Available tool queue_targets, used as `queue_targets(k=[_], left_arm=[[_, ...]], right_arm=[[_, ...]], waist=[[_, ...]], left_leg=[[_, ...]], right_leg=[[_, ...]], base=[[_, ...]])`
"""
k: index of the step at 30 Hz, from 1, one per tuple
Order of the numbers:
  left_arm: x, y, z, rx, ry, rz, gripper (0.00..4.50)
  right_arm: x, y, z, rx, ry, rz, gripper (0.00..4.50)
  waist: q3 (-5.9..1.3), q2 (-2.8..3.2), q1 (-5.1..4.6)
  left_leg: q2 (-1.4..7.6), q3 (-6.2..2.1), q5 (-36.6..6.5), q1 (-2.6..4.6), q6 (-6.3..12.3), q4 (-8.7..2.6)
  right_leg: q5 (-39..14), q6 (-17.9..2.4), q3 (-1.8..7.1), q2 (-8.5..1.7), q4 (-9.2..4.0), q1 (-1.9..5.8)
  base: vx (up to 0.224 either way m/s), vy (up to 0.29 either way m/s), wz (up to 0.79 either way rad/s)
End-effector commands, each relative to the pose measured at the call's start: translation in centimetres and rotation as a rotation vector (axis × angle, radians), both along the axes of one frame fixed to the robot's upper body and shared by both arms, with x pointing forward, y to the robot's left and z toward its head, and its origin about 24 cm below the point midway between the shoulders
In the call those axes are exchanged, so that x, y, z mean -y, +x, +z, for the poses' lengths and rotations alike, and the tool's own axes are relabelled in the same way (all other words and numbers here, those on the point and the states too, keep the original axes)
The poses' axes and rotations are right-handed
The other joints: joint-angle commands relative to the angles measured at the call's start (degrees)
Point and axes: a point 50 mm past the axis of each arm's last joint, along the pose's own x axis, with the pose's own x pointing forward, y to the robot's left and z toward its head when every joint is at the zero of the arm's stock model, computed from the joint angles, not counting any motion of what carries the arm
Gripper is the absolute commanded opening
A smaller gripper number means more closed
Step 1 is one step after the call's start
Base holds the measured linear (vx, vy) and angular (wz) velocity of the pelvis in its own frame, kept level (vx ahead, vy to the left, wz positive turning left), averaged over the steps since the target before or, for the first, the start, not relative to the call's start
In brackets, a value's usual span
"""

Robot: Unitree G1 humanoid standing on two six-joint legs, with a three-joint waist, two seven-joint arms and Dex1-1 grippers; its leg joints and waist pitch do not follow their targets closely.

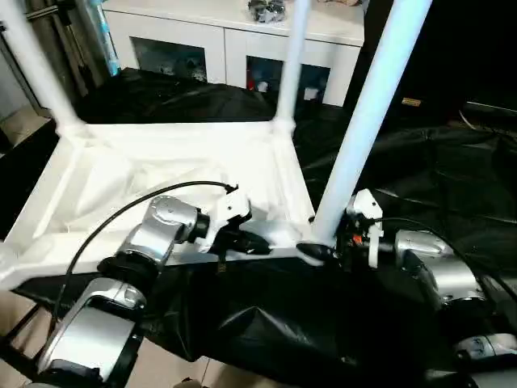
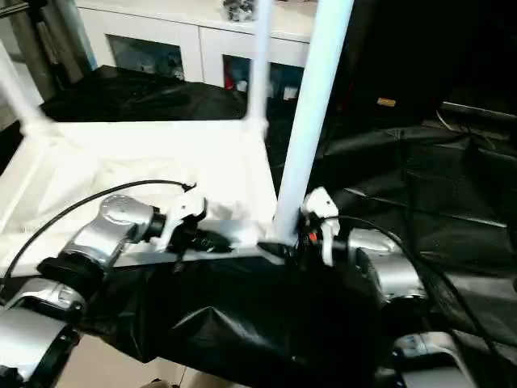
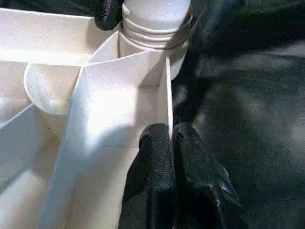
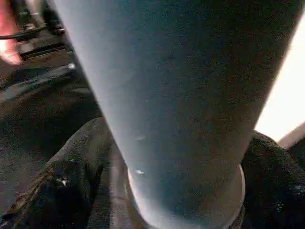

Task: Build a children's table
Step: Rotate leg to tighten

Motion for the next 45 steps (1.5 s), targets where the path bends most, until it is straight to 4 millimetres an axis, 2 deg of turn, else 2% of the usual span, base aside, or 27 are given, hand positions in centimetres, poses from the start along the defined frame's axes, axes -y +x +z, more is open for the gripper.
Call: queue_targets(k=[1,5,11,13,16,19,22,23,24,25,26,28,29,33,34,36,38,40,42,45], left_arm=[[0.3,0.0,0.8,0.002,-0.029,-0.069,0.0],[-0.2,-0.1,0.9,-0.01,-0.025,-0.092,0.0],[-0.3,-0.1,0.9,-0.007,-0.017,-0.091,0.0],[-0.3,0.0,0.8,0.004,-0.019,-0.074,0.0],[0.0,0.4,0.8,0.029,-0.02,-0.017,0.0],[0.8,1.4,0.9,0.069,-0.031,0.107,0.0],[1.3,1.7,1.0,0.085,-0.038,0.149,0.0],[1.7,1.9,1.0,0.092,-0.043,0.178,0.0],[2.0,2.1,1.0,0.097,-0.046,0.196,0.0],[2.8,2.5,1.1,0.117,-0.048,0.257,0.0],[3.2,2.6,1.1,0.127,-0.047,0.28,0.0],[4.0,2.8,1.1,0.135,-0.053,0.313,0.0],[4.6,2.8,1.1,0.138,-0.059,0.323,0.0],[6.0,2.5,1.0,0.134,-0.086,0.314,0.0],[6.2,2.4,1.0,0.13,-0.093,0.302,0.0],[6.4,2.2,0.9,0.129,-0.096,0.288,0.0],[6.3,2.1,0.9,0.128,-0.099,0.276,0.0],[6.0,1.9,0.9,0.123,-0.103,0.24,0.0],[5.7,1.7,0.9,0.118,-0.103,0.214,0.0],[4.7,1.3,0.8,0.106,-0.093,0.141,0.0]], right_arm=[[-0.8,-0.9,-0.1,-0.048,0.024,0.109,3.77],[-0.7,-1.1,0.0,-0.065,0.029,0.127,3.43],[-1.0,-1.4,0.0,-0.089,0.036,0.145,2.92],[-1.2,-1.5,-0.1,-0.088,0.041,0.137,2.74],[-1.5,-1.3,-0.4,-0.084,0.048,0.093,2.69],[-2.0,-0.5,-1.0,-0.081,0.02,-0.032,2.65],[-2.3,0.1,-1.5,-0.071,-0.016,-0.123,2.65],[-2.4,0.9,-1.9,-0.06,-0.034,-0.231,2.64],[-2.5,1.4,-2.1,-0.055,-0.044,-0.303,2.64],[-2.7,2.3,-2.7,-0.065,-0.059,-0.452,2.64],[-3.0,2.5,-3.0,-0.08,-0.069,-0.502,2.64],[-3.6,2.8,-3.4,-0.094,-0.091,-0.576,2.64],[-4.2,2.8,-3.6,-0.102,-0.096,-0.592,2.64],[-6.2,2.9,-3.5,-0.075,-0.068,-0.576,2.64],[-6.5,3.0,-3.3,-0.07,-0.055,-0.57,2.99],[-6.7,3.1,-3.2,-0.077,-0.026,-0.556,2.99],[-6.7,3.2,-3.0,-0.077,-0.015,-0.544,3.39],[-6.4,3.2,-2.7,-0.054,-0.017,-0.5,3.56],[-6.2,3.1,-2.5,-0.038,-0.017,-0.459,3.56],[-5.2,2.4,-2.0,0.008,-0.029,-0.312,3.56]], waist=[[-3.32,-0.18,-0.03],[-3.42,0.11,0.13],[-3.55,0.0,0.19],[-3.52,-0.01,0.27],[-3.41,0.06,0.21],[-3.25,0.0,0.15],[-3.12,-0.17,-0.28],[-3.14,-0.26,-0.39],[-3.1,-0.2,-0.57],[-3.1,-0.1,-1.16],[-3.21,0.14,-1.7],[-3.15,-0.05,-2.0],[-3.22,0.05,-2.0],[-3.28,-0.01,-2.08],[-3.29,0.03,-2.05],[-3.26,0.05,-2.1],[-3.21,0.11,-2.17],[-3.22,0.01,-2.21],[-3.22,-0.02,-2.15],[-3.46,-0.04,-1.97]], left_leg=[[0.74,0.09,-12.73,1.07,3.52,-3.35],[0.82,0.0,-12.36,1.07,2.66,-3.42],[0.69,0.05,-11.21,0.99,2.77,-3.24],[0.69,0.07,-11.2,0.99,2.86,-3.25],[0.76,0.03,-12.18,1.02,2.33,-3.38],[0.68,-0.02,-14.5,1.27,0.84,-3.56],[0.53,-0.23,-15.64,1.09,-0.08,-3.75],[0.49,-0.3,-15.87,1.13,-0.19,-3.78],[0.49,-0.32,-15.63,1.02,-0.5,-3.8],[0.37,-0.51,-16.24,0.98,-1.29,-3.96],[0.26,-0.56,-16.43,1.16,-1.97,-3.93],[0.16,-0.49,-16.68,1.12,-1.5,-3.85],[0.25,-0.4,-16.17,1.16,-1.17,-3.8],[0.12,-0.35,-15.53,0.96,-0.22,-3.73],[0.13,-0.36,-15.35,0.95,0.06,-3.74],[0.16,-0.36,-15.36,0.87,0.42,-3.78],[0.18,-0.36,-16.19,0.96,0.37,-3.82],[0.19,-0.4,-16.65,0.92,0.45,-3.85],[0.25,-0.47,-16.51,0.84,0.81,-3.88],[0.26,-0.37,-14.01,0.71,1.83,-3.62]], right_leg=[[-7.63,-15.05,1.41,-2.04,-3.56,2.65],[-5.96,-15.46,1.37,-2.01,-3.26,2.6],[-3.47,-15.89,1.37,-2.02,-3.01,2.77],[-3.73,-15.83,1.35,-2.03,-3.03,2.77],[-5.6,-15.4,1.36,-2.08,-3.22,2.61],[-9.99,-14.31,1.42,-2.17,-3.71,2.39],[-14.43,-12.51,1.46,-2.36,-4.18,2.34],[-15.53,-11.92,1.46,-2.35,-4.35,2.36],[-15.72,-11.81,1.53,-2.46,-4.28,2.2],[-16.94,-11.57,1.45,-2.42,-4.37,2.13],[-17.34,-11.44,1.43,-2.33,-4.41,1.96],[-16.91,-11.41,1.44,-2.13,-4.6,2.1],[-15.48,-11.6,1.56,-2.13,-4.52,1.99],[-13.61,-11.74,1.49,-2.03,-4.44,2.21],[-13.14,-11.75,1.47,-1.99,-4.42,2.29],[-12.6,-12.01,1.46,-1.96,-4.36,2.34],[-13.56,-12.0,1.45,-1.98,-4.47,2.25],[-14.33,-11.79,1.47,-2.03,-4.56,2.28],[-13.98,-11.83,1.42,-2.03,-4.51,2.44],[-9.17,-12.63,1.45,-1.92,-4.05,2.72]], base=[[0.0,0.0,0.0],[0.0,0.0,0.0],[0.0,0.0,0.0],[0.0,0.0,0.0],[0.0,0.0,0.0],[0.0,0.0,0.0],[0.0,0.0,0.0],[0.0,0.0,0.0],[0.0,0.0,0.0],[0.0,0.0,0.0],[0.0,0.0,0.0],[0.0,0.0,0.0],[0.0,0.0,0.0],[0.0,0.0,0.0],[0.0,0.0,0.0],[0.0,0.0,0.0],[0.0,0.0,0.0],[0.0,0.0,0.0],[0.0,0.0,0.0],[0.0,0.0,0.0]])
